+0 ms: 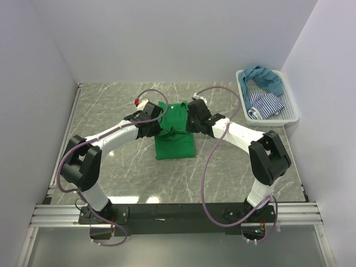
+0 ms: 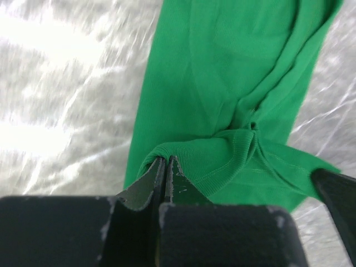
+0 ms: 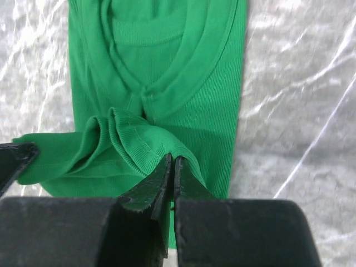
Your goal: Fold and stack the tank tops
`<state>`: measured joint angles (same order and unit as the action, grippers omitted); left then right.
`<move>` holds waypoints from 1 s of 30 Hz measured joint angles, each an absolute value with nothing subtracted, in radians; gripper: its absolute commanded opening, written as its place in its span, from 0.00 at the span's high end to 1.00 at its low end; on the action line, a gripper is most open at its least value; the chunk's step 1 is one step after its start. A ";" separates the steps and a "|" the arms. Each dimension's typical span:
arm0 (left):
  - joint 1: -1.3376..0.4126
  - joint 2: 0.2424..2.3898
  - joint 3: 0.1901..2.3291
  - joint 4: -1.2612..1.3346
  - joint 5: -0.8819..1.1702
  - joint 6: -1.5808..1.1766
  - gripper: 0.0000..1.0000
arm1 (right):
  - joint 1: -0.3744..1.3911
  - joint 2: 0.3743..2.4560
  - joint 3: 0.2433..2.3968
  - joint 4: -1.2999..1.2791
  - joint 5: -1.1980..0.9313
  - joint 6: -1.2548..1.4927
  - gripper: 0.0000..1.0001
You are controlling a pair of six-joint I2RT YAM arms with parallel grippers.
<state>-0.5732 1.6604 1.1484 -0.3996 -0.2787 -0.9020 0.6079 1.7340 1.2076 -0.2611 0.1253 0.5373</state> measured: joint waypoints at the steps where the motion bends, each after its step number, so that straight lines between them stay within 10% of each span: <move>1: -0.561 1.669 1.164 -0.400 -0.267 -0.895 0.99 | 0.600 1.745 1.221 -0.262 0.121 0.535 1.00; 7: -0.504 1.767 1.280 -0.376 -0.184 -0.851 0.97 | 0.559 1.819 1.289 -0.263 0.096 0.529 0.95; 12: -0.458 1.881 1.338 -0.342 -0.100 -0.821 0.54 | 0.530 1.901 1.358 -0.275 0.080 0.524 0.45; 16: -0.416 1.890 1.320 -0.332 -0.067 -0.826 0.43 | 0.507 1.902 1.358 -0.286 0.086 0.522 0.40; 21: -0.385 1.802 1.275 -0.312 -0.084 -0.828 0.43 | 0.492 1.864 1.330 -0.282 0.113 0.524 0.43; 30: -0.409 1.633 1.105 -0.219 -0.058 -0.865 0.80 | 0.598 1.725 1.153 -0.232 0.138 0.556 0.50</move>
<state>-0.4091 1.6329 1.1046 -0.2192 -0.0578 -0.8650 0.5980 1.7252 1.1534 -0.2321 0.1375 0.5564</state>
